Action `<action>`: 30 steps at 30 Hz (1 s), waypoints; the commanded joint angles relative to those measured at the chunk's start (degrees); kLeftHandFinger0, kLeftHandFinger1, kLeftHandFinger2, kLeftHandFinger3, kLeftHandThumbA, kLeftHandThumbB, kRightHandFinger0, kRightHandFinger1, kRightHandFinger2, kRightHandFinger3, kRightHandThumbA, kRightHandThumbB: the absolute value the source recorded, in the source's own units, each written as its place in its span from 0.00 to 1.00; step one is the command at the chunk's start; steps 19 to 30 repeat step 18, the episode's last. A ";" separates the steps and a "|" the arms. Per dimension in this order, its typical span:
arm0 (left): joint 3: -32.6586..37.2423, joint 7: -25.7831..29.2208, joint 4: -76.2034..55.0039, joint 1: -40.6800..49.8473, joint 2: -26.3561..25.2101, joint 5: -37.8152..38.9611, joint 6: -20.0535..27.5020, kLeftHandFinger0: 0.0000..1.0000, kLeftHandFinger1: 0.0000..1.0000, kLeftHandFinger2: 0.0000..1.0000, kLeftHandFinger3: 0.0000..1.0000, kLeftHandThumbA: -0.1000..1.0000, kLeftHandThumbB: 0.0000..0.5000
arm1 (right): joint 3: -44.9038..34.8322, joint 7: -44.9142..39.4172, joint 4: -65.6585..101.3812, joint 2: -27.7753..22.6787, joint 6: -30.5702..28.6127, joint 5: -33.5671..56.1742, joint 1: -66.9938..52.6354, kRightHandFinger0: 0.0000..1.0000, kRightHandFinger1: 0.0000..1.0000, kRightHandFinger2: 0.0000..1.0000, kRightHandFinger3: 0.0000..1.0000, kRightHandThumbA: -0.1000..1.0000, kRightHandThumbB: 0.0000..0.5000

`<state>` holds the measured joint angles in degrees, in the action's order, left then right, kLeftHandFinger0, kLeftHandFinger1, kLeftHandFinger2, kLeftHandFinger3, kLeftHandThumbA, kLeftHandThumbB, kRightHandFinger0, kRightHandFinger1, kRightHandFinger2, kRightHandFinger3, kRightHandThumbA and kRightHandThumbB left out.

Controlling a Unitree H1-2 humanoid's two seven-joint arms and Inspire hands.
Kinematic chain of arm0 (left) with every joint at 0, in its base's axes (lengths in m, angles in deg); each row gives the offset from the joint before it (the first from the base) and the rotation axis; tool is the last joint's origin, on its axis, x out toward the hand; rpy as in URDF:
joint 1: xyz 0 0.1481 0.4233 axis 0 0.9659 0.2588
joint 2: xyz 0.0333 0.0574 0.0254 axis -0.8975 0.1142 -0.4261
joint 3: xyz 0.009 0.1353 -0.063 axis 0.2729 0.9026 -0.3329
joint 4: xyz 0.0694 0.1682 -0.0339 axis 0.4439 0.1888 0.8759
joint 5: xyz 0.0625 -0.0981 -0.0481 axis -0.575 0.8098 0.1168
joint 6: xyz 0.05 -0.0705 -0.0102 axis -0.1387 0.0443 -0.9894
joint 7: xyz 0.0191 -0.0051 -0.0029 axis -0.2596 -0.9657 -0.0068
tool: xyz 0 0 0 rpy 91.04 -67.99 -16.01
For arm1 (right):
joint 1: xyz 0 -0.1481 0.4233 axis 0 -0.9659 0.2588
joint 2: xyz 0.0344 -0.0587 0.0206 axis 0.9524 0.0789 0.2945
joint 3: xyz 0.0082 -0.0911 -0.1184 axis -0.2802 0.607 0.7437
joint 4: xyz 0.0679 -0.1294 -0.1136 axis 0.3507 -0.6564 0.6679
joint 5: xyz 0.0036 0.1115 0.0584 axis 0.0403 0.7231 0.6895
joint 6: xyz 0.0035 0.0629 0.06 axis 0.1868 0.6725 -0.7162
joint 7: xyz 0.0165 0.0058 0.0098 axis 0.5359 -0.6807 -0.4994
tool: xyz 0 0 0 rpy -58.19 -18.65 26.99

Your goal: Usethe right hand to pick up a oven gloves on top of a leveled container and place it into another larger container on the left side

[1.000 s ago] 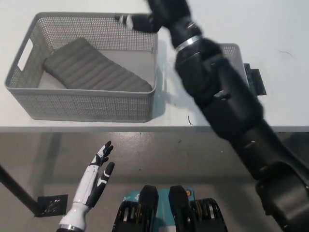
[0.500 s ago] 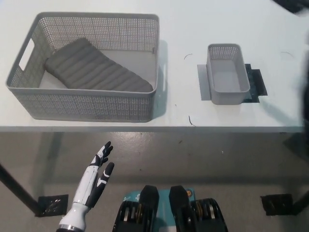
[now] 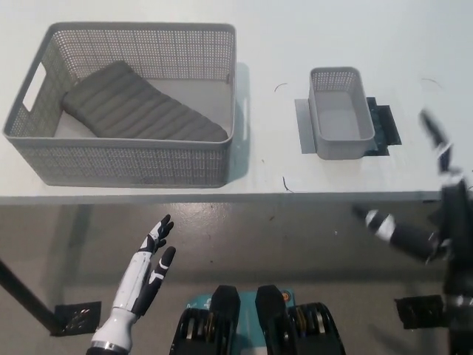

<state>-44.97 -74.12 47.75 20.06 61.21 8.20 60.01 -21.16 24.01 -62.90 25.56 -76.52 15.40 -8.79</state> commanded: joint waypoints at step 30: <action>-0.04 0.19 -1.43 -1.13 -0.62 1.10 2.77 1.00 1.00 1.00 1.00 1.00 0.20 | 5.58 -9.66 -15.62 1.21 -0.56 9.71 0.65 1.00 1.00 1.00 1.00 1.00 0.45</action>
